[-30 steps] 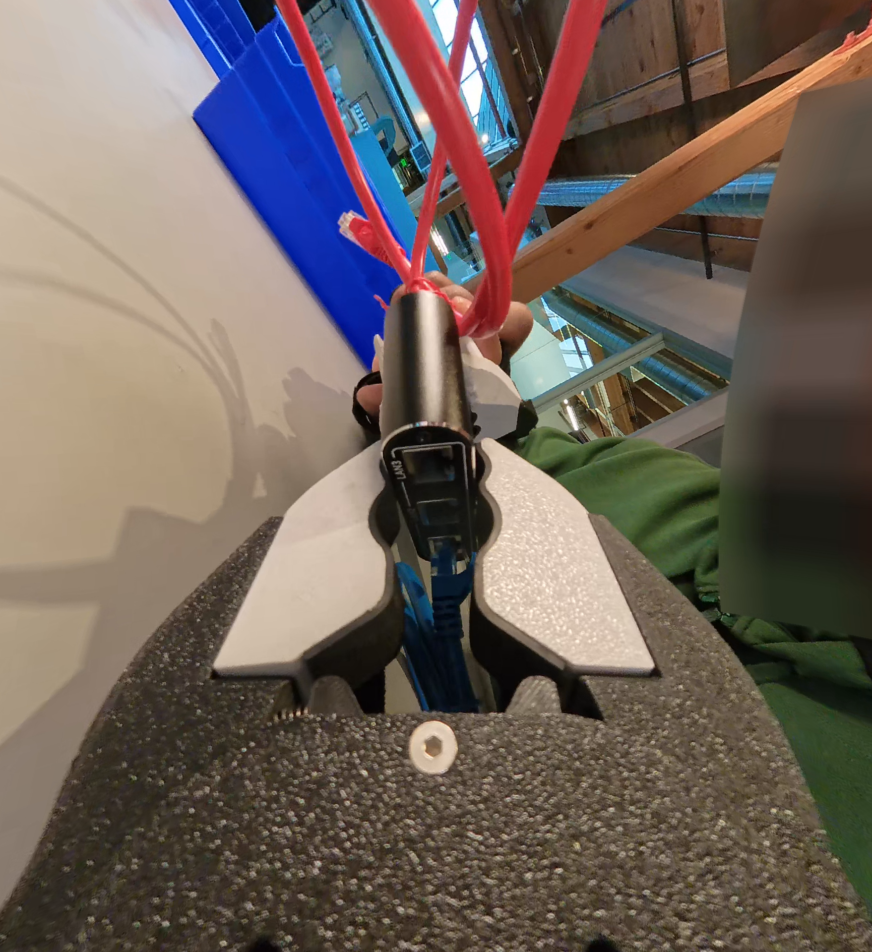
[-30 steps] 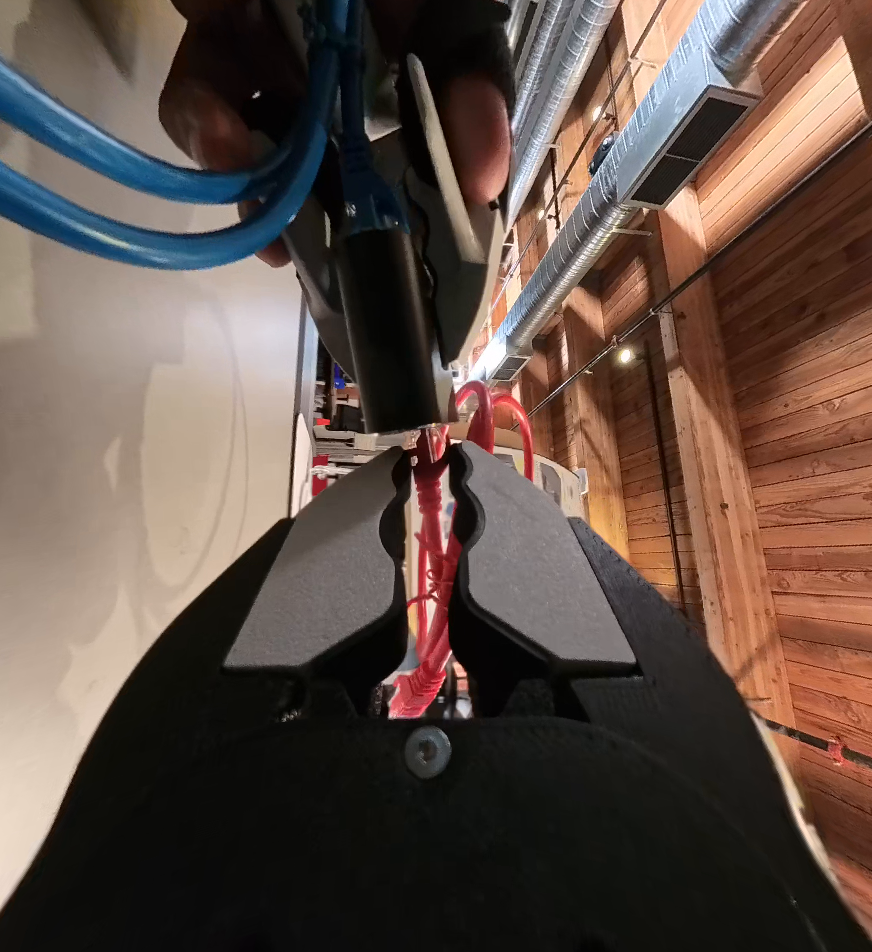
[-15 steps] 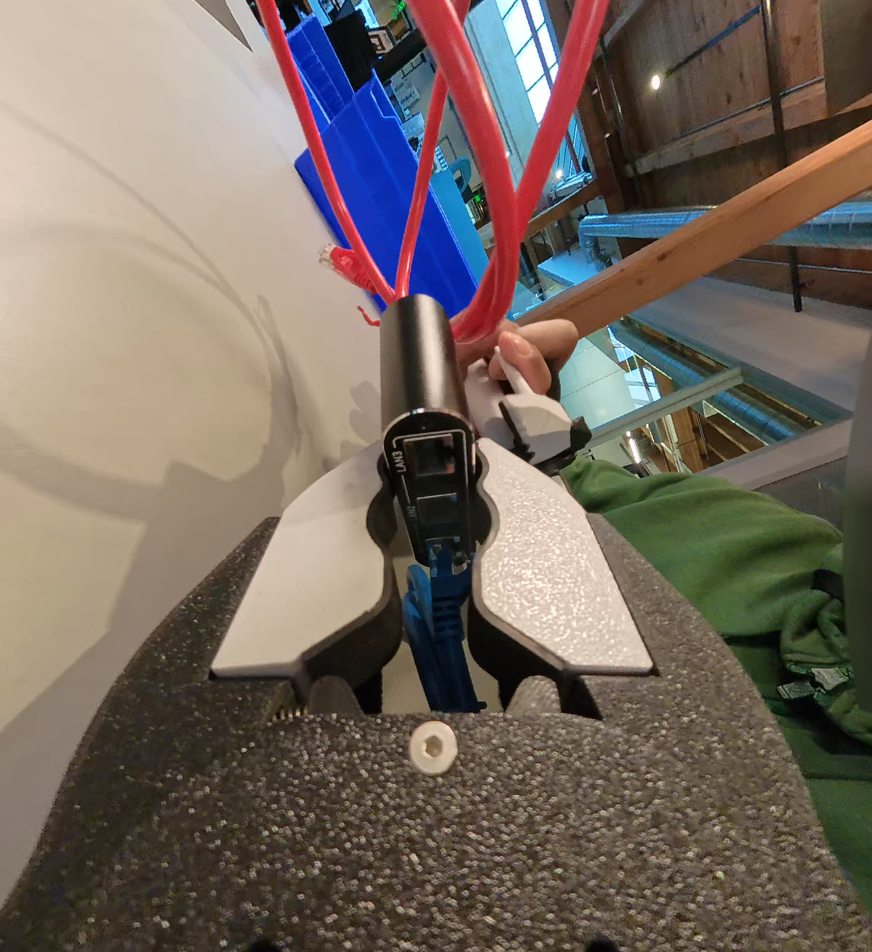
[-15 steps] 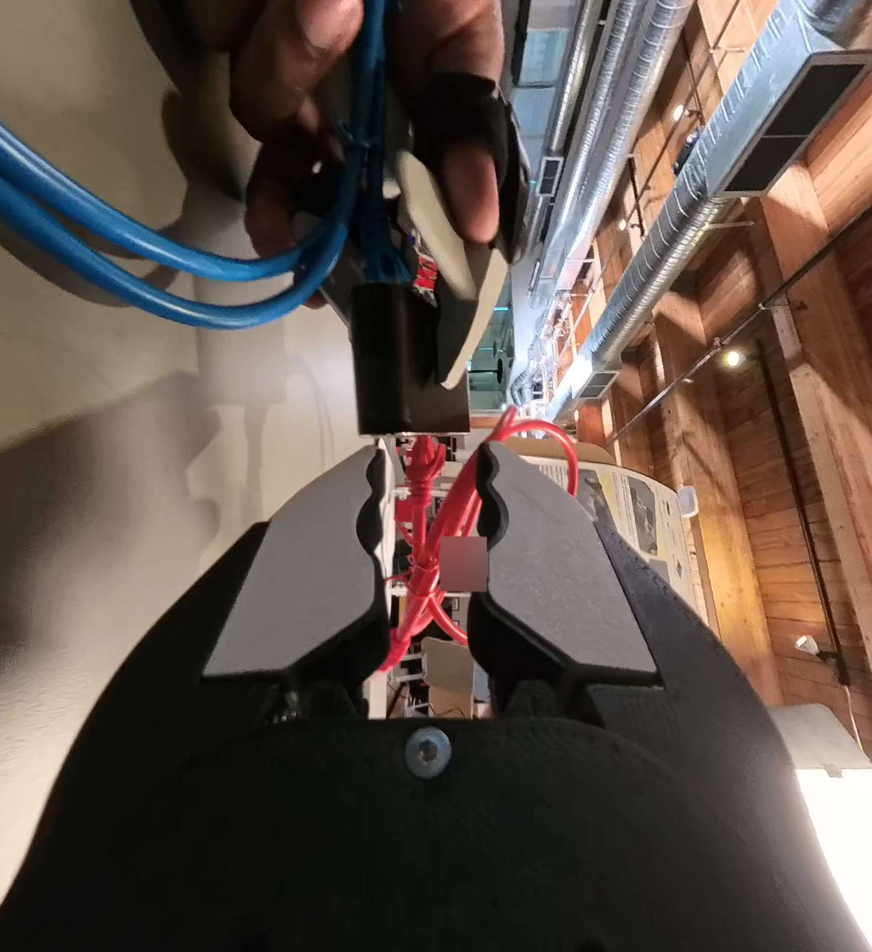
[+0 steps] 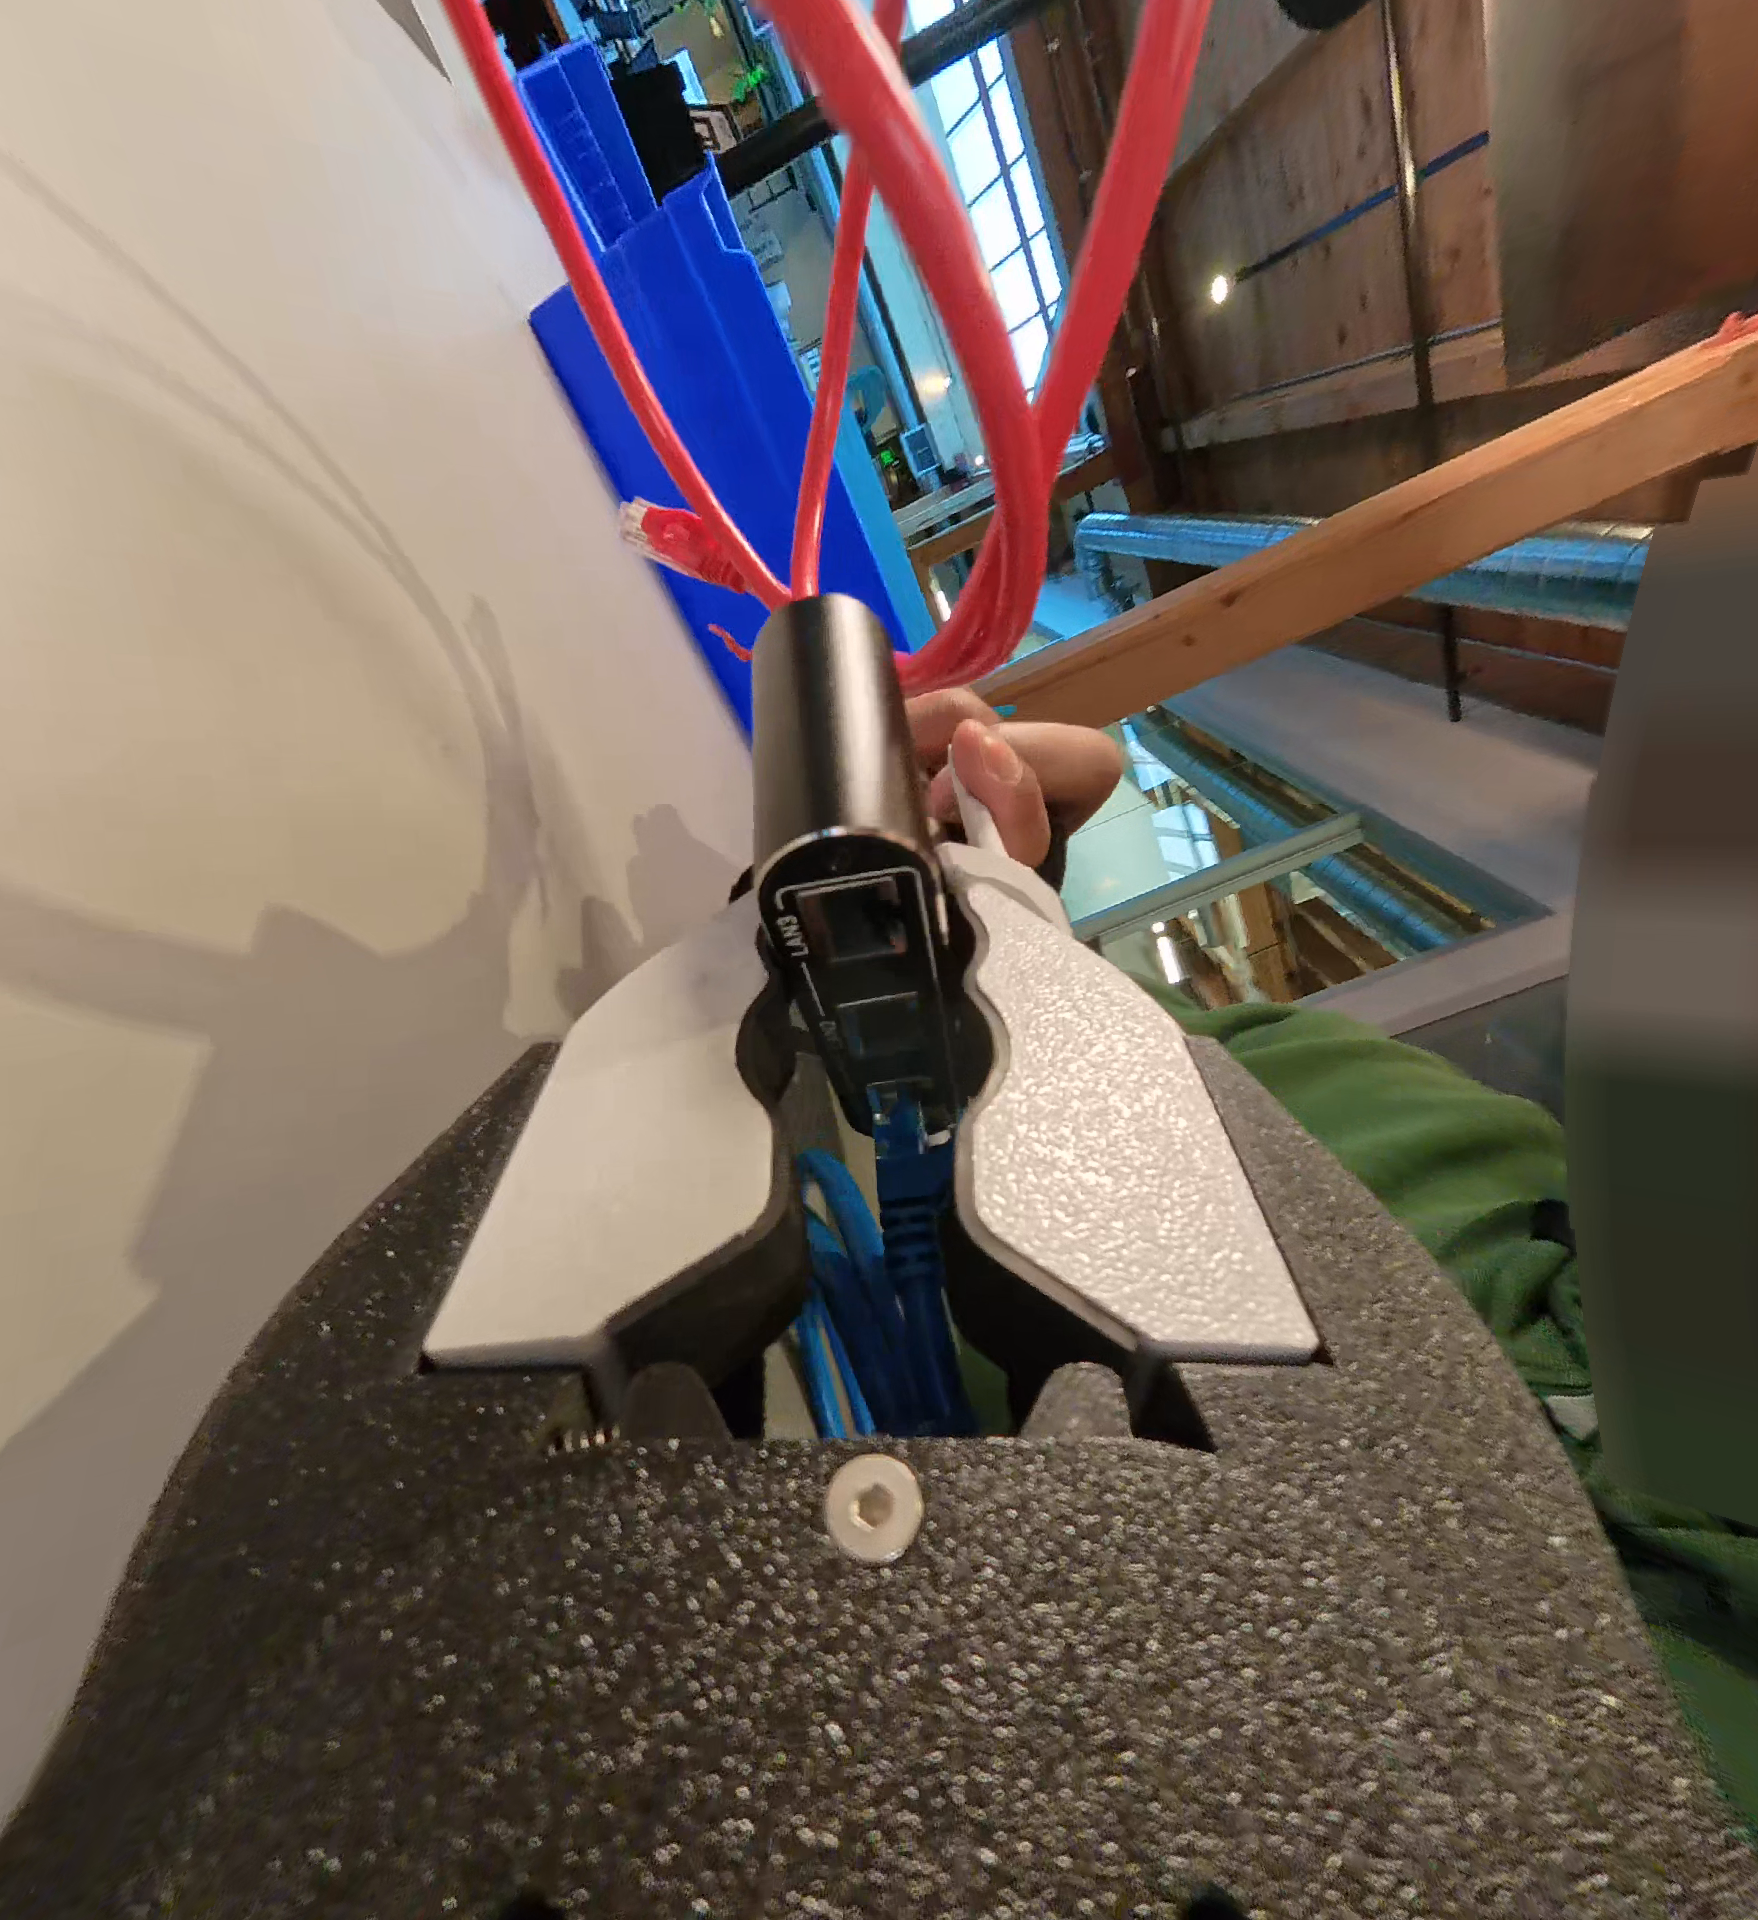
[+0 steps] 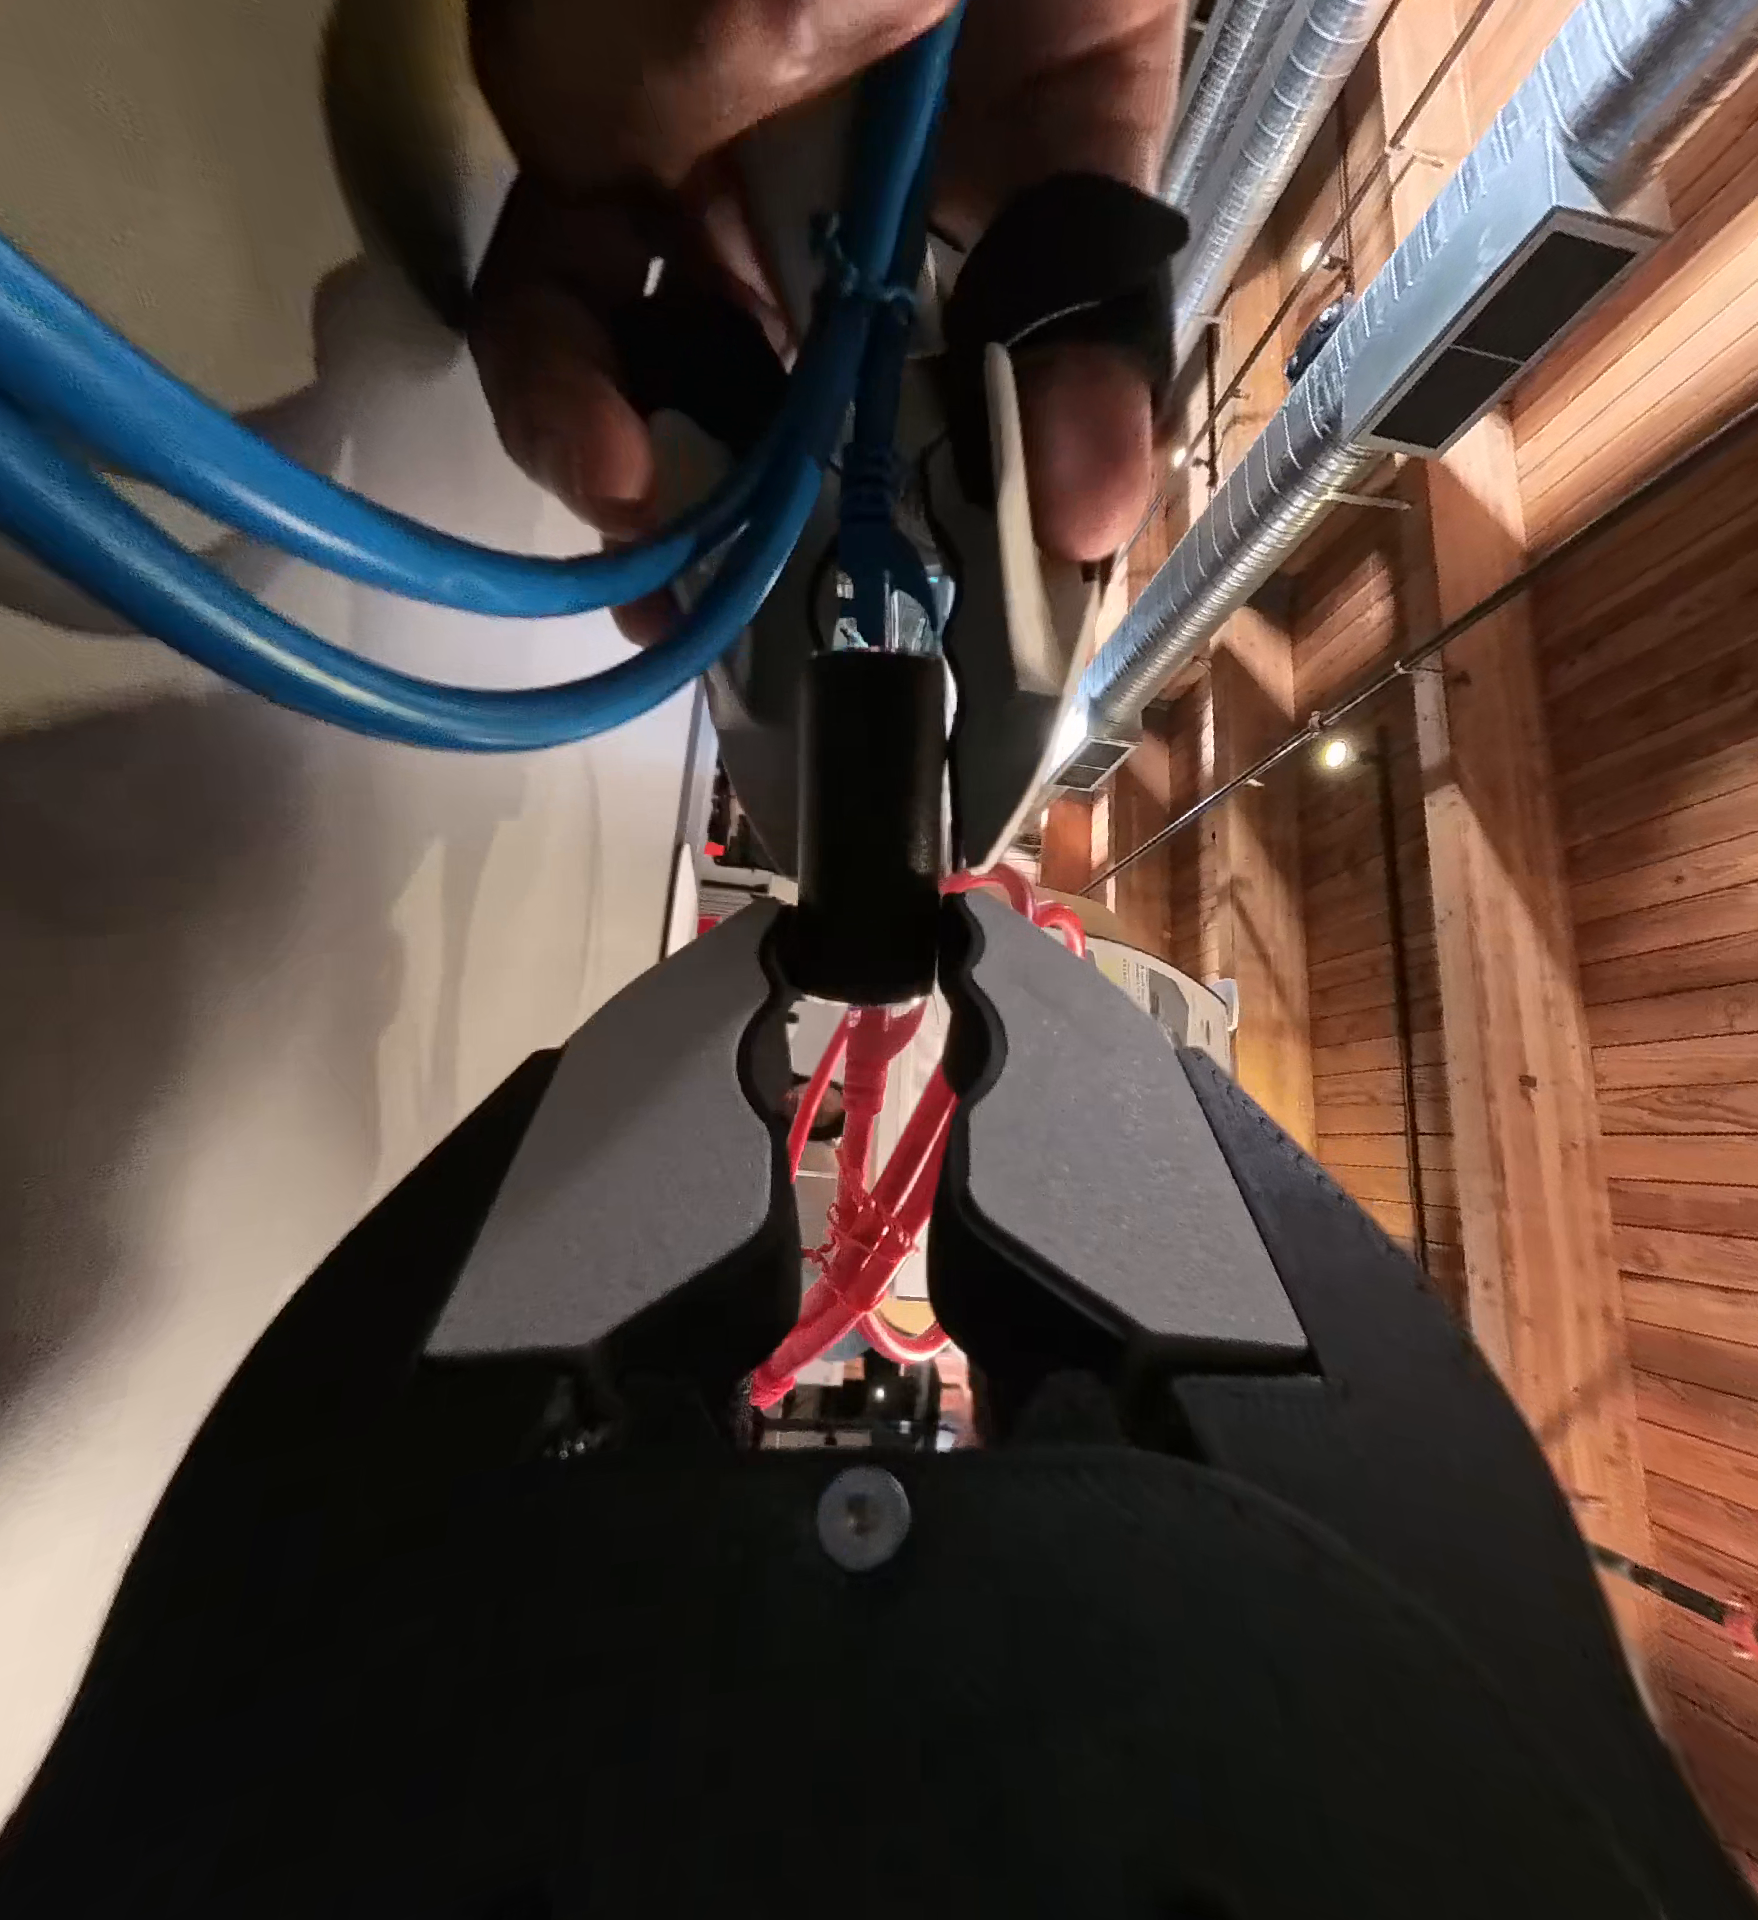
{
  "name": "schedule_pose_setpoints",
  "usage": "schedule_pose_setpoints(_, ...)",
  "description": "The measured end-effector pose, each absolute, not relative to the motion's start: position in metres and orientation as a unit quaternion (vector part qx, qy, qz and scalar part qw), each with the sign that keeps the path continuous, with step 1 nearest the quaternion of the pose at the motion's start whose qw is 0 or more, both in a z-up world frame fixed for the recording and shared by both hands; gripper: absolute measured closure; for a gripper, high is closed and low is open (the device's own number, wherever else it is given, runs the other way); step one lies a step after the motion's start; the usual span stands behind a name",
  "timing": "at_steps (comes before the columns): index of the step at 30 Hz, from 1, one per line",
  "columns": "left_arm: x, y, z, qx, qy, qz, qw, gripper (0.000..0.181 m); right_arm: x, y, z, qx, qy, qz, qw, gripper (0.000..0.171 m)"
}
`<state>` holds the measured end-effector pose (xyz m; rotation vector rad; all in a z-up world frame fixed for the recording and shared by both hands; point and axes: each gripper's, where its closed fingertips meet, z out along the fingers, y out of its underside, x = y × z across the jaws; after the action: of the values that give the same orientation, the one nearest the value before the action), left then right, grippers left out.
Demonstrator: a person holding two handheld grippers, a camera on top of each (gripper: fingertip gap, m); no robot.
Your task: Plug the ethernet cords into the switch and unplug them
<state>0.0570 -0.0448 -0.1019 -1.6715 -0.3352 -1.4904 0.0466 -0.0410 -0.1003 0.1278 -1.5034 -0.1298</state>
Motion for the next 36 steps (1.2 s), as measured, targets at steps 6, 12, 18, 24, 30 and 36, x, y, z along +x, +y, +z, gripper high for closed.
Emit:
schedule_pose_setpoints(6,0.032,-0.041,-0.104,-0.731,-0.061,-0.458,0.501,0.141,0.052,-0.035,-0.104,0.049,-0.699,-0.043,0.712,0.146)
schedule_pose_setpoints(12,-0.015,-0.039,-0.089,-0.714,-0.066,-0.371,0.590,0.139,0.055,-0.030,-0.135,0.048,-0.759,-0.022,0.649,0.146)
schedule_pose_setpoints(18,-0.023,-0.041,-0.090,-0.719,-0.055,-0.366,0.588,0.140,0.062,-0.028,-0.147,0.001,-0.808,0.080,0.583,0.144)
schedule_pose_setpoints(24,-0.019,-0.040,-0.092,-0.731,-0.044,-0.353,0.582,0.140,0.074,-0.022,-0.158,-0.069,-0.857,0.163,0.484,0.136)
schedule_pose_setpoints(30,-0.017,-0.040,-0.092,-0.736,-0.039,-0.342,0.583,0.140,0.088,-0.026,-0.155,-0.134,-0.876,0.241,0.396,0.114)
schedule_pose_setpoints(36,-0.012,-0.040,-0.092,-0.752,-0.012,-0.299,0.588,0.137,0.097,-0.039,-0.154,-0.163,-0.872,0.288,0.359,0.102)
